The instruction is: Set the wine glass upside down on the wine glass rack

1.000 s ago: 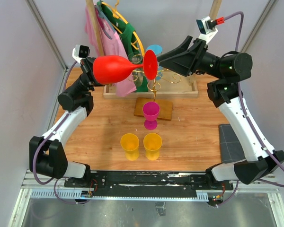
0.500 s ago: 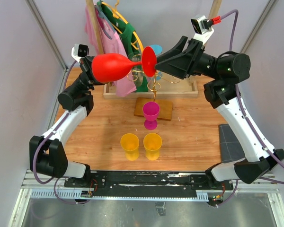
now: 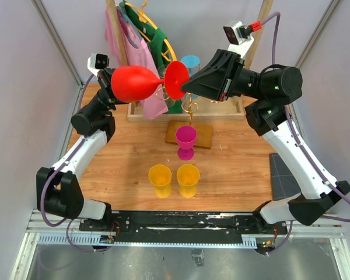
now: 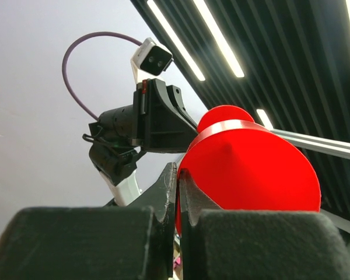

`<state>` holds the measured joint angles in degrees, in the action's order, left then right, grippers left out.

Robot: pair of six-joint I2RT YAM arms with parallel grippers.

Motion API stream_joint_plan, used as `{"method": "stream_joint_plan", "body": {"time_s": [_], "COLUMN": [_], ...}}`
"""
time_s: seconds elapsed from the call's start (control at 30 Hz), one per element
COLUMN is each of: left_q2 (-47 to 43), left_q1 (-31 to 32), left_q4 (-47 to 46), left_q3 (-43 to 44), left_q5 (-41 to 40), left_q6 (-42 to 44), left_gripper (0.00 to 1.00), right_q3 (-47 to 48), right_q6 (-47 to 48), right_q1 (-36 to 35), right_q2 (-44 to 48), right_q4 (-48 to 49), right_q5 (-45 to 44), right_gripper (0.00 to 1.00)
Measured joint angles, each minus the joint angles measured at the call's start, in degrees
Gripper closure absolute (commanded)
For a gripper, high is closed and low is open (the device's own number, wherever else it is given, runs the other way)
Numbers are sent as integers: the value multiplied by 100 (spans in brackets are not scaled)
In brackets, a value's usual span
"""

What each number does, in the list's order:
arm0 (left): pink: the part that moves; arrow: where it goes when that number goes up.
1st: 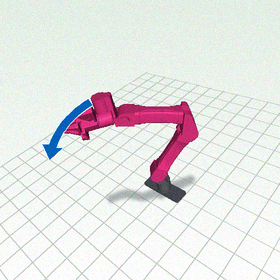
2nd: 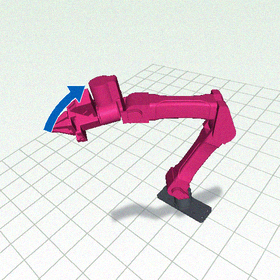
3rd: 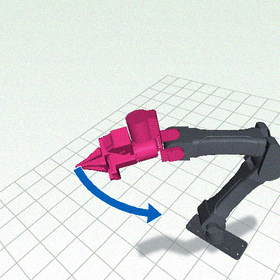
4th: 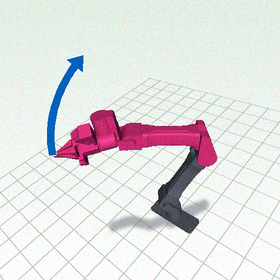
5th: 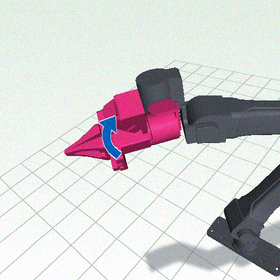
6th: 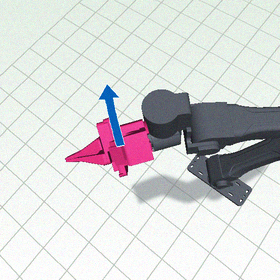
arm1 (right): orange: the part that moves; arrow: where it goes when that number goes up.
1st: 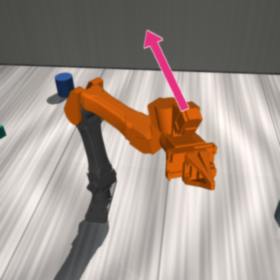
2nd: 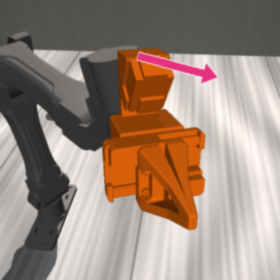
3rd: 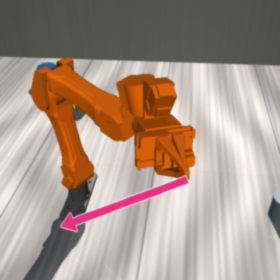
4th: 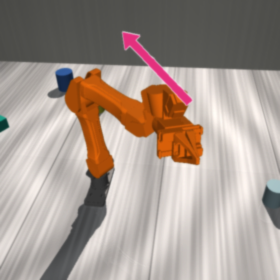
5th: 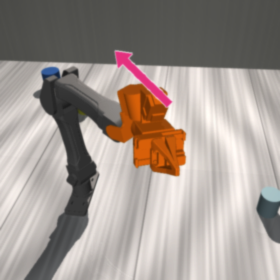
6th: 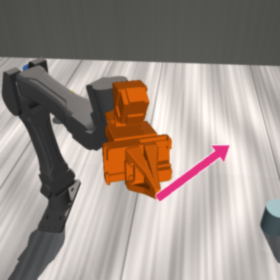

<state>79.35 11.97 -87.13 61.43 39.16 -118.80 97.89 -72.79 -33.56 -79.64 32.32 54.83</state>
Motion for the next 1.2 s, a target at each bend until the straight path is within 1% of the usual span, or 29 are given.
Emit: {"method": "stream_joint_plan", "body": {"time_s": [0.07, 0.1, 0.33, 0.4, 0.6, 0.7, 0.9, 1.07, 1.2], "left_q2": [0, 0, 44, 44, 42, 33, -92, -205, -302], "left_q1": [0, 0, -2, -2, -66, -138, -337, -494, -610], "left_q4": [-2, 0, 13, 9, 7, 7, 2, 0, 0], "left_q3": [9, 11, 13, 13, -138, -317, -651, -743, -748], "left_q5": [0, -2, 2, 7, 2, 22, 164, 275, 352], "left_q6": [0, 0, 0, 0, 0, 0, 0, 0, 0], "left_gripper": [87, 84, 60, 56, 53, 53, 54, 55, 56], "right_q3": [2, 2, 2, 0, 20, 138, 444, 562, 581], "right_q6": [-61, -98, -186, -205, -188, 70, 933, 1668, 2566], "right_q1": [-68, -90, -131, -131, -129, -129, -122, 0, 144], "right_q2": [0, 0, 2, 4, 50, 92, 339, 691, 1034], "right_q4": [-13, -17, 164, 260, 385, 138, -715, -1523, -2553], "right_q5": [11, 22, 57, 52, 31, -15, -278, -575, -1126], "right_gripper": [98, 99, 99, 99, 99, 99, 99, 99, 99]}}
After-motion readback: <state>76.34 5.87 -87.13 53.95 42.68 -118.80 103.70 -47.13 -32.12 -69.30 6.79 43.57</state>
